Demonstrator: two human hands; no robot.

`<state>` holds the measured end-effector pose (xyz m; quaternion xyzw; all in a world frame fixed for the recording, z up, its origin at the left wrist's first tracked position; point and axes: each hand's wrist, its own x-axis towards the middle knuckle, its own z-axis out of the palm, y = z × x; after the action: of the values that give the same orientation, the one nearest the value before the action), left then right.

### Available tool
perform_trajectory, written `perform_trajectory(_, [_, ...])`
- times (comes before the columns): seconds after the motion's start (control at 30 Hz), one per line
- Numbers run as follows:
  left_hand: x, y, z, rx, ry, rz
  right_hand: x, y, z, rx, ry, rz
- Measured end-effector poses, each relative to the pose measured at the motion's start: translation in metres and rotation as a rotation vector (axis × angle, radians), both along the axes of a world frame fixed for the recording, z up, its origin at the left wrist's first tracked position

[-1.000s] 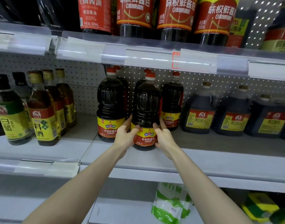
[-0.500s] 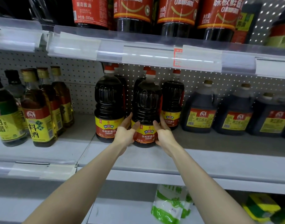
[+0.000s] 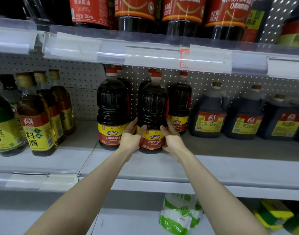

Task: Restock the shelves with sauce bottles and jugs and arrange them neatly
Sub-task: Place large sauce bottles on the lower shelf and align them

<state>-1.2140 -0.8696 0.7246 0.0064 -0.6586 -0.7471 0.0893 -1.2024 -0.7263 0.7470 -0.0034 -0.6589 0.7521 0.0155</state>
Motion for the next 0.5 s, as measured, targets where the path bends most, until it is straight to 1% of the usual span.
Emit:
perform_trajectory(0.2, [0.0003,0.001,0.0019,0.044,-0.013,-0.006,-0.001,-0.0004,-0.0012,0.017,0.007,-0.012])
perform_trajectory(0.5, [-0.0018,-0.0025,0.0054,0.053,-0.022,-0.028,-0.0071,-0.0032,-0.003,0.072,0.018,-0.044])
